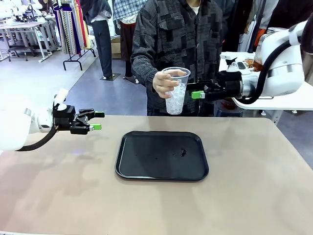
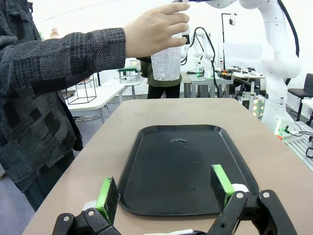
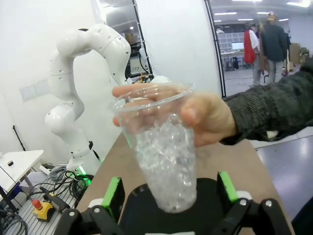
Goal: Pour the drink into the iced cup.
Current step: Open the gripper to release the iced cup you were holding.
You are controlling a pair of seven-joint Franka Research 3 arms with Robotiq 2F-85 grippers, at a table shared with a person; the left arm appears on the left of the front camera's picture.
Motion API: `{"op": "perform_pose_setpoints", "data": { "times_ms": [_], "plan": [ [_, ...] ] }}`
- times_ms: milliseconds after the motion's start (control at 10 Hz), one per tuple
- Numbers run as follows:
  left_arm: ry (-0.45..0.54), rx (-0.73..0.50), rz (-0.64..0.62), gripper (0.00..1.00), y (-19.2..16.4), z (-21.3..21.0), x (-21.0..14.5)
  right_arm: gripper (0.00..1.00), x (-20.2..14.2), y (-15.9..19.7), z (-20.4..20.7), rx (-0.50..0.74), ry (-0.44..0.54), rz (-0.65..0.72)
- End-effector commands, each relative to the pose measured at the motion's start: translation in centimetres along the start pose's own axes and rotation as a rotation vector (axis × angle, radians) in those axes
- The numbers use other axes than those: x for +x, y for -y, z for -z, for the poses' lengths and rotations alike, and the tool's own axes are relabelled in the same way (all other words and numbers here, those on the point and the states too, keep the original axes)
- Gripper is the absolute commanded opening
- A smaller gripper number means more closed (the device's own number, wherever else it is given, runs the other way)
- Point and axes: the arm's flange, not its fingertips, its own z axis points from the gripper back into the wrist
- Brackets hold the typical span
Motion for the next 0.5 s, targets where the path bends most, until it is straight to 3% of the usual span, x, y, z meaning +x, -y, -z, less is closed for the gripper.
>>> {"op": "perform_pose_setpoints", "data": {
  "times_ms": [0,400],
  "plan": [
    [0.004,0.003,0.001,1.00,0.0,0.0,0.2,1.00,-0.1,-0.9,-2.0,-0.013,-0.005,-0.057],
    [0.004,0.003,0.001,1.00,0.0,0.0,0.2,1.00,-2.5,-1.9,-7.5,-0.075,-0.014,-0.157]
  ]
}}
